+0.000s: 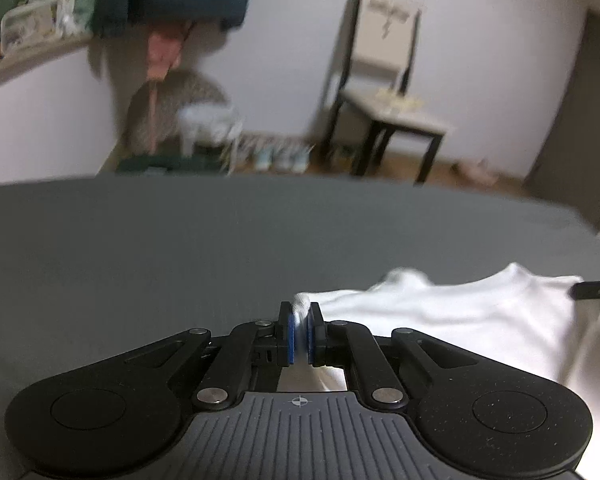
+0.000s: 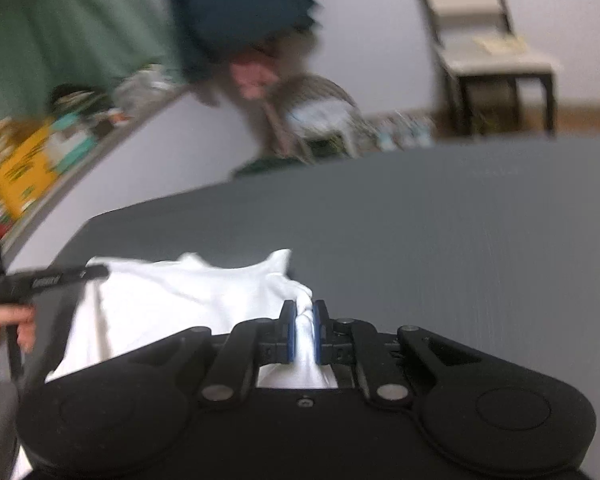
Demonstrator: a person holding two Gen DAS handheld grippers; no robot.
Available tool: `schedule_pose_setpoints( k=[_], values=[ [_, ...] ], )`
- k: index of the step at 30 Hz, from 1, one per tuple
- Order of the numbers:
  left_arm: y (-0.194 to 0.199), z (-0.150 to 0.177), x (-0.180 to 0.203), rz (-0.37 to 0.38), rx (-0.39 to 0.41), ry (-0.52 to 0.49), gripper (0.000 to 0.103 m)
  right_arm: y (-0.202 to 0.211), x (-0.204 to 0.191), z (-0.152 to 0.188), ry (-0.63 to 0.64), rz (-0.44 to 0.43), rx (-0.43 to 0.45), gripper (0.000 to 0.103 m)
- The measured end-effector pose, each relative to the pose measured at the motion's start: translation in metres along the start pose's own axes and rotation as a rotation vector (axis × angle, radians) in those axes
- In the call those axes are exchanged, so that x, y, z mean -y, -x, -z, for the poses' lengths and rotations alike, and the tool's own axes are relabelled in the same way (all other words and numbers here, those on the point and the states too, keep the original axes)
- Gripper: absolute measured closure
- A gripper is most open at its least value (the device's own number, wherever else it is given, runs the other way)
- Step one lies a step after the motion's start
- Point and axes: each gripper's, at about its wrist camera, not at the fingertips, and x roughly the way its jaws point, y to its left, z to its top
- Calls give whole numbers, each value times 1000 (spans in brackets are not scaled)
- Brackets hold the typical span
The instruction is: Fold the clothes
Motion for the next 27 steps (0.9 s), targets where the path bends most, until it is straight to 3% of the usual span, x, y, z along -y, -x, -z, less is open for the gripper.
schedule_pose_setpoints(
  k=[6,11,14,16,18,20,23,24,25,27],
  values=[
    [95,23,-7,140,139,-58,98,83,-55,32,159,-146,91,94],
    [179,79,-31,227,193,-94,98,150,-88,95,295,-219,75,94],
    [208,128,-23,247,128,-258,98,174,-106,147,465,-255,14,94],
    [211,164,-16,235,12,-365,97,170,-116,180,573,-230,-103,94],
    [208,193,-12,214,-76,-418,97,160,-123,208,654,-180,-201,94],
    [208,211,-11,169,-100,-419,97,152,-126,222,683,-136,-249,93],
    [215,218,-14,152,-97,-370,96,152,-128,220,648,-112,-245,67],
    [219,218,-15,153,-88,-351,85,157,-130,218,636,-110,-220,48],
    [227,217,-14,153,-68,-344,74,162,-132,215,625,-108,-195,40],
    [241,211,-11,152,-14,-357,0,171,-135,209,600,-123,-157,40]
  ],
)
